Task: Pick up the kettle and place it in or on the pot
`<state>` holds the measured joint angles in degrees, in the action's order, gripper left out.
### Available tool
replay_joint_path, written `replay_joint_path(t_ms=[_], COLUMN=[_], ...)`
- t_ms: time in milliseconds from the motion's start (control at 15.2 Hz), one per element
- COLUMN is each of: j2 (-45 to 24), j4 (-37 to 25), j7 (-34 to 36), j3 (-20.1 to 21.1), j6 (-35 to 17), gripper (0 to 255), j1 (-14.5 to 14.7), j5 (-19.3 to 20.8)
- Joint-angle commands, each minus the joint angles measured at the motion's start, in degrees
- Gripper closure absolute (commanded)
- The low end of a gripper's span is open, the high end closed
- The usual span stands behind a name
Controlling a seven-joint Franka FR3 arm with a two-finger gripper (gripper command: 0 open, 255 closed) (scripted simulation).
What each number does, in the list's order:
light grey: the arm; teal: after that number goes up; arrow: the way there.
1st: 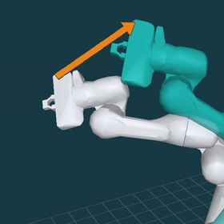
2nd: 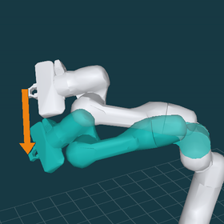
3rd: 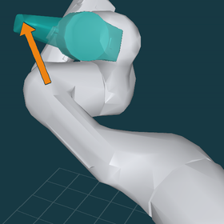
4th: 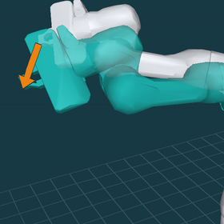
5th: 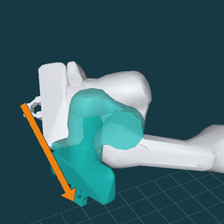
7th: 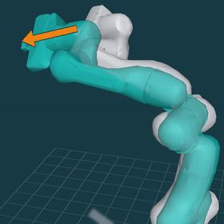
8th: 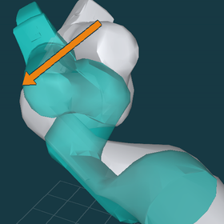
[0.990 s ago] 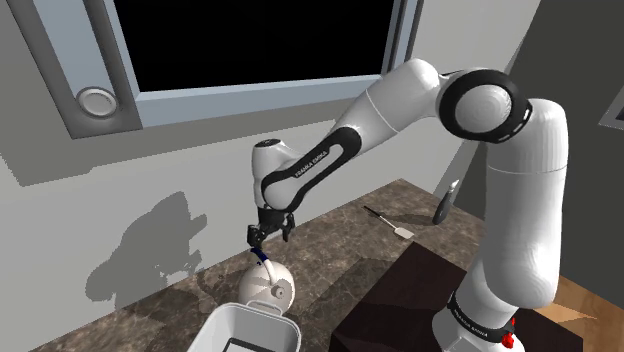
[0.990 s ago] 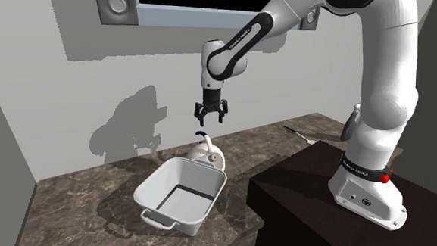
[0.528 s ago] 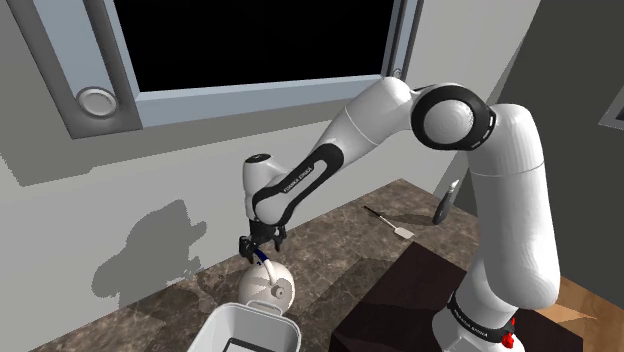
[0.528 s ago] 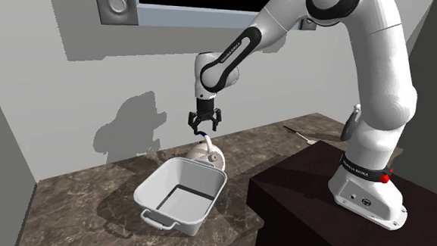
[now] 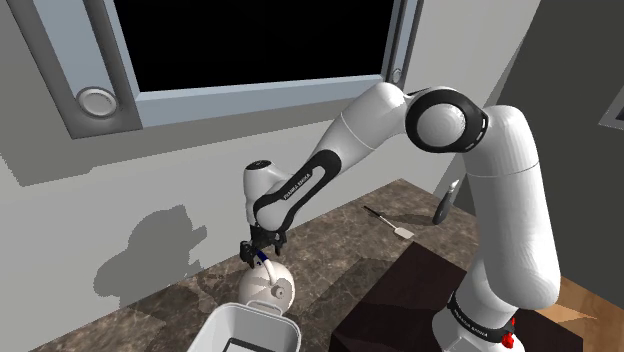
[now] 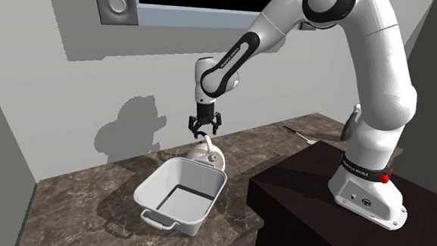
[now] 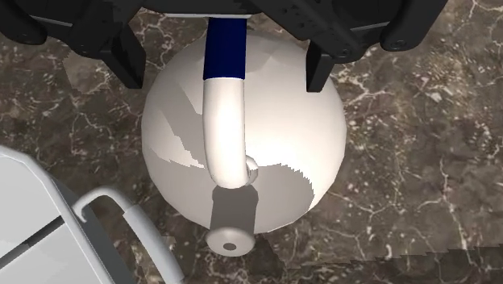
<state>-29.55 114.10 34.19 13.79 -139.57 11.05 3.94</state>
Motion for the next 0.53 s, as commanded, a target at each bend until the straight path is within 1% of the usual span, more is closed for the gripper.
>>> replay_joint_path(t_ms=[0, 132, 198, 462], j2=[0.0, 0.0, 0.0, 0.0], j4=[0.0, 0.0, 0.0, 0.0], j7=[0.0, 0.0, 0.0, 0.0], j3=[0.0, 0.0, 0.0, 0.0], j6=[0.0, 0.0, 0.0, 0.0], gripper=[0, 0, 255, 255], j1=[0.0, 0.0, 0.0, 0.0], j5=[0.0, 0.0, 0.0, 0.0])
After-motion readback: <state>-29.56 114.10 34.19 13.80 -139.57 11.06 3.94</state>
